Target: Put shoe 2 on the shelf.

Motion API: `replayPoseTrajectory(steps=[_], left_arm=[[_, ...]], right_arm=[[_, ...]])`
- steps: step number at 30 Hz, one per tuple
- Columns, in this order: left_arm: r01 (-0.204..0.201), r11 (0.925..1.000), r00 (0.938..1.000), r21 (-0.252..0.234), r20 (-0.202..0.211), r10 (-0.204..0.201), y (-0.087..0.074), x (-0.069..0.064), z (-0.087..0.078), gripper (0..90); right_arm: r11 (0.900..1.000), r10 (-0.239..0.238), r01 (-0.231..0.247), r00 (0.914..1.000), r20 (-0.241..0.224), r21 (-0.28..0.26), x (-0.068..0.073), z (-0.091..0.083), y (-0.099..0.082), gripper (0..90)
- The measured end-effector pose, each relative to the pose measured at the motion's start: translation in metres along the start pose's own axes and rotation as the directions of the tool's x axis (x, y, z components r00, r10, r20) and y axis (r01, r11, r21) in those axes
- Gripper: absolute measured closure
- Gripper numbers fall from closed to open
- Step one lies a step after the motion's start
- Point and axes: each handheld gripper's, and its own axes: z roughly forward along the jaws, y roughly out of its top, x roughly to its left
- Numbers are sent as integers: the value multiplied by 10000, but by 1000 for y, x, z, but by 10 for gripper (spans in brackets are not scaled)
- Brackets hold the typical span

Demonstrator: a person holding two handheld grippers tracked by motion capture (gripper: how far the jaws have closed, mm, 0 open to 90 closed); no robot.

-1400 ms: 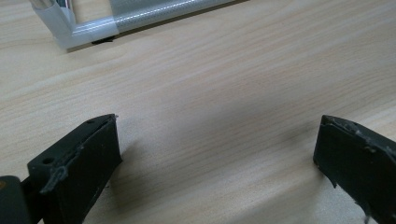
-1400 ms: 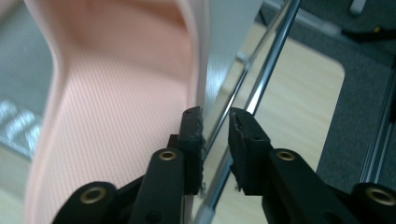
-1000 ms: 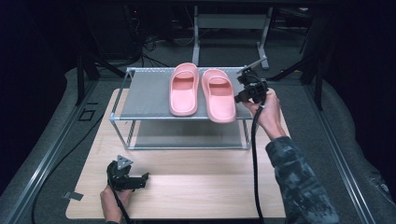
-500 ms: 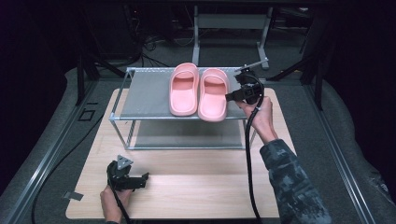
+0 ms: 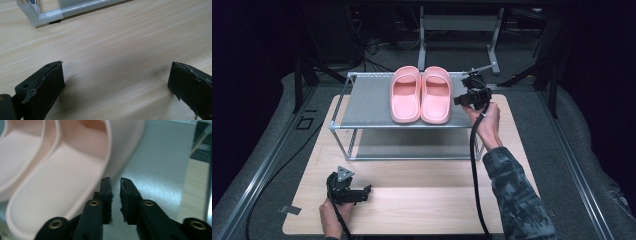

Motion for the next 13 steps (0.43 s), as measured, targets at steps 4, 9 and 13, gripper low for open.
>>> replayPoseTrajectory(steps=[4, 9, 13], left_arm=[[1, 10000, 10000, -2, 0, -1, 0, 0, 0, 4], [1, 10000, 10000, -2, -1, -1, 0, 0, 0, 4], [-1, 10000, 10000, -3, 1, 1, 0, 0, 0, 4]], right_arm=[[9999, -159, 159, 9998, -154, 47, -17, -16, -21, 405], [9992, -399, 398, 9991, -160, -32, -29, -33, -42, 166], [9984, -508, 501, 9983, -271, -259, -34, -43, -57, 136]])
